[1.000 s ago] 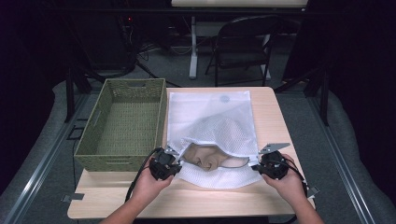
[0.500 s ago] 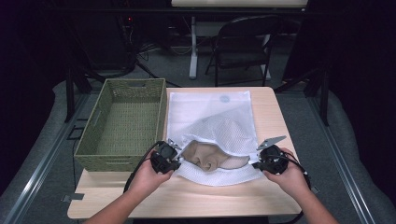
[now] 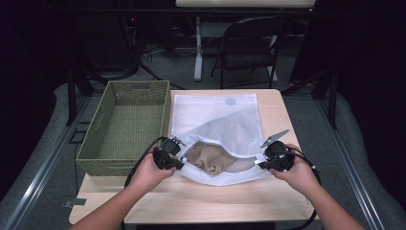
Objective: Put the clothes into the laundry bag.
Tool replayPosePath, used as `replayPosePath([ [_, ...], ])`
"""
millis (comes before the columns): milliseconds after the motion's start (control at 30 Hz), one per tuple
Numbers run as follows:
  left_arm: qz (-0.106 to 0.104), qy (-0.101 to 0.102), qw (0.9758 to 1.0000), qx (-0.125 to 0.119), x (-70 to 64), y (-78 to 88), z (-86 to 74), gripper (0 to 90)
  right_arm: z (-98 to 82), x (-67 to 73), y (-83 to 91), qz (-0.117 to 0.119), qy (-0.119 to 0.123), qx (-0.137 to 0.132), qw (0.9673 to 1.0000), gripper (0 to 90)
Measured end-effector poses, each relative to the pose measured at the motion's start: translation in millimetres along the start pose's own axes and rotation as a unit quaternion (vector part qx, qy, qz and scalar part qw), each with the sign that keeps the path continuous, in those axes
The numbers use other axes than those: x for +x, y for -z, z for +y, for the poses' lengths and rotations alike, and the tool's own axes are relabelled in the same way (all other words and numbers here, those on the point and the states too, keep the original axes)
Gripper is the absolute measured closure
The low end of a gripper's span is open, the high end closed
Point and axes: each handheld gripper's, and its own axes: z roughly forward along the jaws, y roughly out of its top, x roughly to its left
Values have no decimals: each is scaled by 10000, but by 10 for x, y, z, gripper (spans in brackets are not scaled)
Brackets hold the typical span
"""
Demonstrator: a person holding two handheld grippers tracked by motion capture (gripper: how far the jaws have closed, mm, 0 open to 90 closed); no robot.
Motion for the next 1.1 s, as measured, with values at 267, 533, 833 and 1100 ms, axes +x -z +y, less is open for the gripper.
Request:
replayPosePath([
  [267, -38, 36, 9999, 105, 39, 100, 89, 877, 110, -33, 93, 33, 48, 130, 9999, 886],
  [533, -23, -36, 9999, 154, 37, 185, 213, 875, 202, -58, 136, 14, 45, 77, 10000, 886],
  [833, 23, -112, 9996, 260, 88, 245, 341, 875, 285, -154, 194, -17, -50, -7, 10000, 886],
  [1100, 91, -68, 9992, 373, 182, 294, 398, 875, 353, -179, 233, -87, 15, 71, 9999, 886],
])
